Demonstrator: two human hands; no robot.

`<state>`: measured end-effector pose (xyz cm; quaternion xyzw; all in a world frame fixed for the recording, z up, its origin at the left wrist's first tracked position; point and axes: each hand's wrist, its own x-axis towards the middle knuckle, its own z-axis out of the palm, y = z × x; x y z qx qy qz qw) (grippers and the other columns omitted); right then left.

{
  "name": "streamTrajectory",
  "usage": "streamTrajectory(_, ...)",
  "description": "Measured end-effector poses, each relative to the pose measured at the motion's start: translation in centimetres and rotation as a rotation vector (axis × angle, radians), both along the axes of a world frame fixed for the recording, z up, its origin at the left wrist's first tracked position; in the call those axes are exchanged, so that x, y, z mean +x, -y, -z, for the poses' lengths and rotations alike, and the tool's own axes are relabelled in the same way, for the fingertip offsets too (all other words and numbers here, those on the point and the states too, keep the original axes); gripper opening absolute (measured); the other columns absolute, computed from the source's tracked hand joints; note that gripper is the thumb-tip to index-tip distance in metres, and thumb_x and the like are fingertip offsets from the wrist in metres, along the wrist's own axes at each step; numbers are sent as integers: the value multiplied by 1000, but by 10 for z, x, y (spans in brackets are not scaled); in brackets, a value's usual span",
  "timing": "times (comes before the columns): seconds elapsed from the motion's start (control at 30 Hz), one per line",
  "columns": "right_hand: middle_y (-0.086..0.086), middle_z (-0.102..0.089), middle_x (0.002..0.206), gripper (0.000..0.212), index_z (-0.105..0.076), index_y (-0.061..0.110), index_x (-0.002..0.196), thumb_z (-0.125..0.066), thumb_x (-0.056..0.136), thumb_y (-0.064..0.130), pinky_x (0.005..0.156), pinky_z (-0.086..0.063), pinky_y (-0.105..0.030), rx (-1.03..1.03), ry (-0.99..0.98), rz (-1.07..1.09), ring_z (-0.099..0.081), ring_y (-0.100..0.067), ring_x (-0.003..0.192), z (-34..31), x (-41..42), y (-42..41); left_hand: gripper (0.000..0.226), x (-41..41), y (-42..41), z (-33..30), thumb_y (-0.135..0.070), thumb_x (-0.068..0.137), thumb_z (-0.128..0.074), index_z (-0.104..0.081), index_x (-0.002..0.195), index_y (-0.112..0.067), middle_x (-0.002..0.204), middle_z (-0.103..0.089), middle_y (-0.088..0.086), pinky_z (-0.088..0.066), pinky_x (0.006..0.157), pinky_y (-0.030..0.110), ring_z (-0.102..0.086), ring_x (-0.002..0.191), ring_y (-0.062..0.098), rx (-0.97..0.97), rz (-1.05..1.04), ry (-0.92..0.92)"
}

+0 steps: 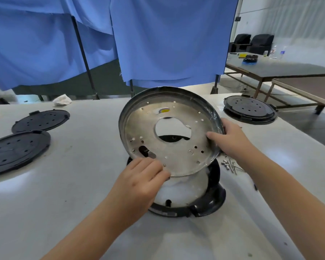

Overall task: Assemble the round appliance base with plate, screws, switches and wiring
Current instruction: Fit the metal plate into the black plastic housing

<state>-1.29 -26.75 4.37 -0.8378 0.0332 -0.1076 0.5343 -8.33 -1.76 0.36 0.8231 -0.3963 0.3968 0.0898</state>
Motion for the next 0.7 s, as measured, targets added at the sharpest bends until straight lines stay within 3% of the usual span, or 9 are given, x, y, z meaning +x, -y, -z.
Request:
streamTrajectory(0.1,-6,-69,97,24,-62,31,94,-50,94,10,71,-54,-35,68,113,14,-63,-20,83,3,-3,-2,11,-4,-2,9,-4,85,-71,-69,75,-5,72,-59,7,-48,69,34,-54,66,27,7,17,41)
streamTrajectory(0.2,-5,-69,97,27,-65,28,99,-46,95,8,78,-53,-39,97,175,31,-64,-26,93,4,-5,-4,33,0,-6,9,-36,89,-69,-71,71,-8,81,-65,5,-46,75,32,-58,77,23,-88,-11,2)
streamTrajectory(0.3,-5,-69,96,26,-65,24,101,-45,95,9,79,-54,-47,127,202,83,-64,-29,94,4,-7,-1,51,1,-13,2,-59,85,-61,-74,93,-10,102,-64,5,-38,93,29,-55,99,19,-255,-66,-120)
streamTrajectory(0.43,8,-68,88,32,-65,32,91,-45,96,8,81,-54,-43,172,254,100,-63,-12,88,4,-10,6,47,3,-24,-8,-45,86,-53,-50,126,-21,130,-43,-6,-29,108,23,-41,125,10,-606,-122,-313)
streamTrajectory(0.5,15,-68,84,36,-65,36,89,-45,97,7,77,-52,-34,173,291,85,-62,-2,83,3,-12,7,47,7,-29,-16,-48,83,-54,-42,127,-35,129,-48,-17,-35,104,22,-46,124,1,-888,-97,-530)
streamTrajectory(0.57,14,-68,87,37,-65,38,92,-46,97,7,79,-50,-31,178,316,86,-62,-3,85,5,-14,6,48,14,-32,-24,-47,79,-60,-44,124,-43,124,-59,-18,-43,95,21,-56,113,-6,-1130,-16,-819)
streamTrajectory(0.7,17,-67,88,30,-63,28,108,-46,97,7,76,-47,-25,173,354,109,-61,2,84,10,-13,0,50,21,-30,-24,-31,74,-70,-53,120,-41,106,-74,-11,-50,81,21,-69,98,3,-1134,60,-1154)
